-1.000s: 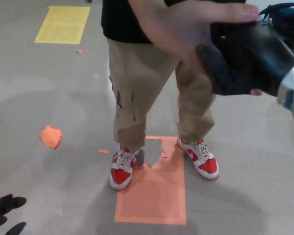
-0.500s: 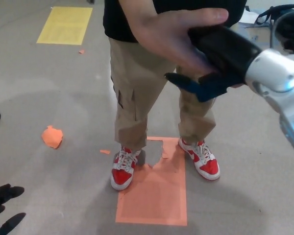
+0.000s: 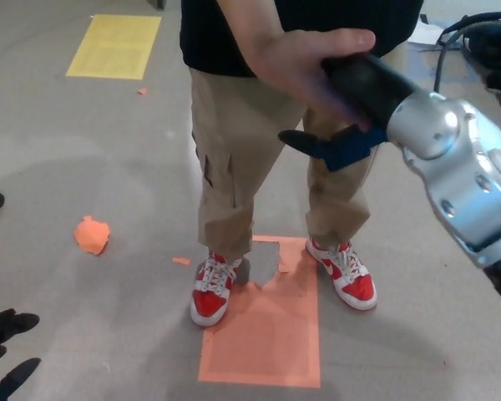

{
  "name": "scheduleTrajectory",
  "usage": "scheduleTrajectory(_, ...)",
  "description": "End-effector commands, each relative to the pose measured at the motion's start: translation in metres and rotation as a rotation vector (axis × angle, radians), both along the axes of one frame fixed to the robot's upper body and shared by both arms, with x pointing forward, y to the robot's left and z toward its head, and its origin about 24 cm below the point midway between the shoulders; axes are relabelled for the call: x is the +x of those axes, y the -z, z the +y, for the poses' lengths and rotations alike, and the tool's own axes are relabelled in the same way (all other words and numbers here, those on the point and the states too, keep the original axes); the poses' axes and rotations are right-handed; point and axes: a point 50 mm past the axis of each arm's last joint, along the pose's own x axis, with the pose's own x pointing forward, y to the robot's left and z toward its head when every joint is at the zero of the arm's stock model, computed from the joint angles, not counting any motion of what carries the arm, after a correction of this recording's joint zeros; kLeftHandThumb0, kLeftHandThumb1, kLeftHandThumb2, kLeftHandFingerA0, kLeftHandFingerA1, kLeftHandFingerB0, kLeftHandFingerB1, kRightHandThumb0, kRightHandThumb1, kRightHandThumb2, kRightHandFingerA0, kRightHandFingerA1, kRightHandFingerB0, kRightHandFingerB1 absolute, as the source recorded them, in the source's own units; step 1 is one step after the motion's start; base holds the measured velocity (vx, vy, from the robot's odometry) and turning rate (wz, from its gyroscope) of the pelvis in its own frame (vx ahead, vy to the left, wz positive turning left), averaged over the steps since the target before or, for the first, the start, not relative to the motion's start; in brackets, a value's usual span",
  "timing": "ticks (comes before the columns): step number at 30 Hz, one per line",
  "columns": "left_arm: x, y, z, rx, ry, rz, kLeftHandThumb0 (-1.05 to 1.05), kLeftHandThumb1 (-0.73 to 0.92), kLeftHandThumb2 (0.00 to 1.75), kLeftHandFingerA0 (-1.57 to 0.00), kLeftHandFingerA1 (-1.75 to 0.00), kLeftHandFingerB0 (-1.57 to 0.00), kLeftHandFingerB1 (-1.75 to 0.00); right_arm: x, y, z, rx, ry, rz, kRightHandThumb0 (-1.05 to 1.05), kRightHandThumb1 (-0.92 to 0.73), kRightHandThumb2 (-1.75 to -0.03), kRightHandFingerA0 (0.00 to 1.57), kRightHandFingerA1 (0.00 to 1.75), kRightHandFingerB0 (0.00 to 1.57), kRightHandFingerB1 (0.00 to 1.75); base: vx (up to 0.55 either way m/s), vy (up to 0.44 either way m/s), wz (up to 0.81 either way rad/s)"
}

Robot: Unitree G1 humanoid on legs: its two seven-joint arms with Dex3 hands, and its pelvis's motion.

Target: The robot extends its right arm to grab a person's hand and shakes it

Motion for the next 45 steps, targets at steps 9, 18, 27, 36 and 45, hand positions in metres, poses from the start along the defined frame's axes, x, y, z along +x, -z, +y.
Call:
scheduleTrajectory(9,0.000,-0.004,0.006,-0.033,-0.039,0.006,-0.76,0.74,1.07,-0.07,-0.43,-0.03,-0.34,0.011,0.058,-0.029,-0.165,0.163,-0.052,-0.62,-0.51,-0.58,0.64,0.54,0.49,0.46,0.00,0.000,0.00)
scheduleTrajectory(18,0.001,-0.005,0.006,-0.031,-0.032,0.009,-0.79,0.75,1.08,-0.12,-0.45,-0.01,-0.34,0.007,0.032,-0.028,-0.100,0.125,-0.097,-0.73,-0.47,-0.81,0.56,0.59,0.44,0.53,0.00,0.000,0.00)
scheduleTrajectory(27,0.004,-0.009,0.008,-0.019,-0.038,-0.021,-0.35,0.53,1.10,0.00,-0.46,0.00,-0.46,-0.035,-0.092,-0.021,0.068,-0.014,-0.384,-0.77,-0.55,-0.59,0.51,0.46,0.42,0.42,0.00,0.000,0.00)
scheduleTrajectory(36,0.005,-0.010,0.007,-0.001,-0.046,-0.021,-0.36,0.53,1.09,0.00,-0.46,0.00,-0.46,-0.045,-0.119,-0.029,0.074,-0.016,-0.407,-0.75,-0.56,-0.59,0.48,0.44,0.39,0.41,0.00,0.000,0.00)
scheduleTrajectory(45,0.007,-0.011,0.008,-0.027,-0.047,-0.008,-0.77,0.75,1.07,-0.14,-0.45,0.00,-0.36,-0.003,-0.026,-0.022,-0.033,0.053,-0.097,-0.68,-0.46,-0.86,0.49,0.57,0.34,0.49,0.00,0.000,0.00)
